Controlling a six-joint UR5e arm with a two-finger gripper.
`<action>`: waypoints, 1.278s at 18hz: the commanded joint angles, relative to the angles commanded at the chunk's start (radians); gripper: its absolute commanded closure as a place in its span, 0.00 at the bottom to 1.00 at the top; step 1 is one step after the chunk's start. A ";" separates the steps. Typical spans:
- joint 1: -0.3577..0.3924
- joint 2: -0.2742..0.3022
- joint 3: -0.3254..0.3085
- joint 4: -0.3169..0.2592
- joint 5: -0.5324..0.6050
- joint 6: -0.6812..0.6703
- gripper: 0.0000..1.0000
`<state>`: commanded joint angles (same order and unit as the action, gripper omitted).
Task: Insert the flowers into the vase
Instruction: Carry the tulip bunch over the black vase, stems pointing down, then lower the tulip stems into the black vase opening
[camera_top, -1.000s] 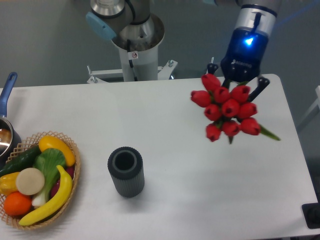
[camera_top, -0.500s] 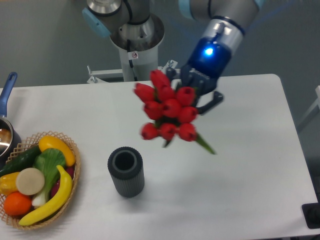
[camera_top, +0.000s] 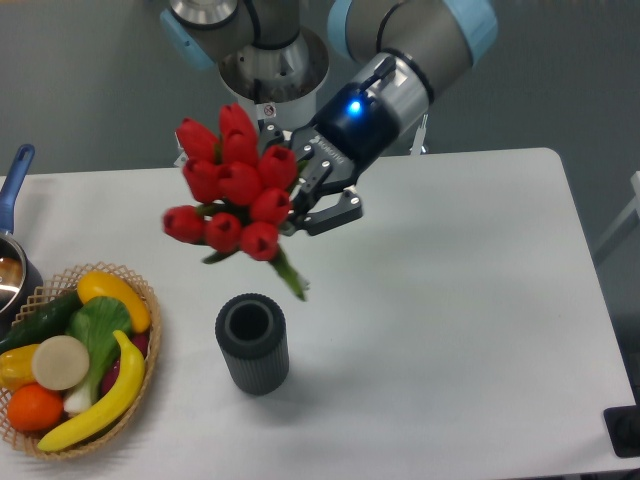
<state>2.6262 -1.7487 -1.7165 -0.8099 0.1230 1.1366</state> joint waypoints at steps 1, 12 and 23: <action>0.000 -0.009 0.000 0.000 -0.029 0.006 0.63; -0.017 -0.055 -0.011 -0.002 -0.074 0.012 0.63; -0.020 -0.095 -0.032 0.000 -0.075 0.014 0.63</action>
<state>2.6062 -1.8438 -1.7487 -0.8100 0.0476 1.1505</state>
